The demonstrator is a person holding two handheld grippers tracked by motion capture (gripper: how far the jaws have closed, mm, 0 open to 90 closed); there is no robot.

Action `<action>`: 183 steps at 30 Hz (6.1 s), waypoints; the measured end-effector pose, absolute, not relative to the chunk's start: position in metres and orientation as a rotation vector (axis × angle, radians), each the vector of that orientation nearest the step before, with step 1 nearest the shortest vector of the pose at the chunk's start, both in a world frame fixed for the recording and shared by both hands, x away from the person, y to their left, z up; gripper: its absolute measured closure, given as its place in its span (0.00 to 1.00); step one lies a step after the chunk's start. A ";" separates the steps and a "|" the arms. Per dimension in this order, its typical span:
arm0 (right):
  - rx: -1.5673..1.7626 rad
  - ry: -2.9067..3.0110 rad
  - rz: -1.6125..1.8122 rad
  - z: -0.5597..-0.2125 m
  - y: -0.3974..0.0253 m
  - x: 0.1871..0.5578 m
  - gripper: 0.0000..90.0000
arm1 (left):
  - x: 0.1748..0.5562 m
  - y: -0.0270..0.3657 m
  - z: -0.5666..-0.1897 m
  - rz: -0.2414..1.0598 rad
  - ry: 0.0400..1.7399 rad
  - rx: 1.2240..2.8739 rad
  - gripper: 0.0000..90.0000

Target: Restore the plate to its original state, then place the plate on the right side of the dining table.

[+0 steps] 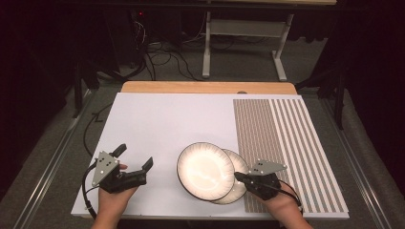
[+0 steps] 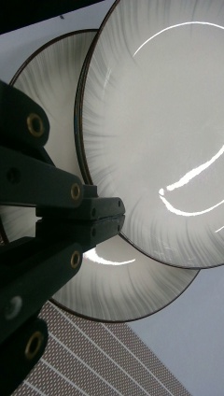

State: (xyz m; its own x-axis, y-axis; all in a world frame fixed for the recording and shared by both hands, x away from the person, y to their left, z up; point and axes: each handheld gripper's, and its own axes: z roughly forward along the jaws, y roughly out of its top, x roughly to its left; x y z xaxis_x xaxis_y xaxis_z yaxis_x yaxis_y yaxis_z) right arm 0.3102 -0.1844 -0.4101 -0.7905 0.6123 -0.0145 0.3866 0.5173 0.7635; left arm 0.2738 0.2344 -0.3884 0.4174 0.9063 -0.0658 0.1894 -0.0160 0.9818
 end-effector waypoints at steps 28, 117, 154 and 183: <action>0.828 2.479 1.135 -0.410 -0.185 0.310 1.00 | 0.271 0.235 -0.388 0.772 1.015 1.513 0.01; 0.967 2.354 1.156 -0.399 -0.221 0.315 1.00 | 0.271 0.235 -0.388 0.765 1.003 1.522 0.01; 1.009 1.881 1.453 -0.373 -0.282 0.310 0.01 | 0.272 0.230 -0.391 0.749 0.968 1.610 0.01; 0.935 2.028 1.317 -0.367 -0.258 0.305 0.44 | 0.275 0.219 -0.386 0.745 0.962 1.632 0.00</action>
State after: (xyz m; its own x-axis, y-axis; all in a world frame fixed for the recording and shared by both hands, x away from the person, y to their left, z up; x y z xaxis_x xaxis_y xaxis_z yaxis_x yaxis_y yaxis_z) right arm 0.3054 -0.2578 -0.3671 -0.6120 0.7879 -0.0685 0.2575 0.2804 0.9247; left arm 0.2751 0.2186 -0.3864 0.4824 0.8759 0.0022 0.2216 -0.1244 0.9672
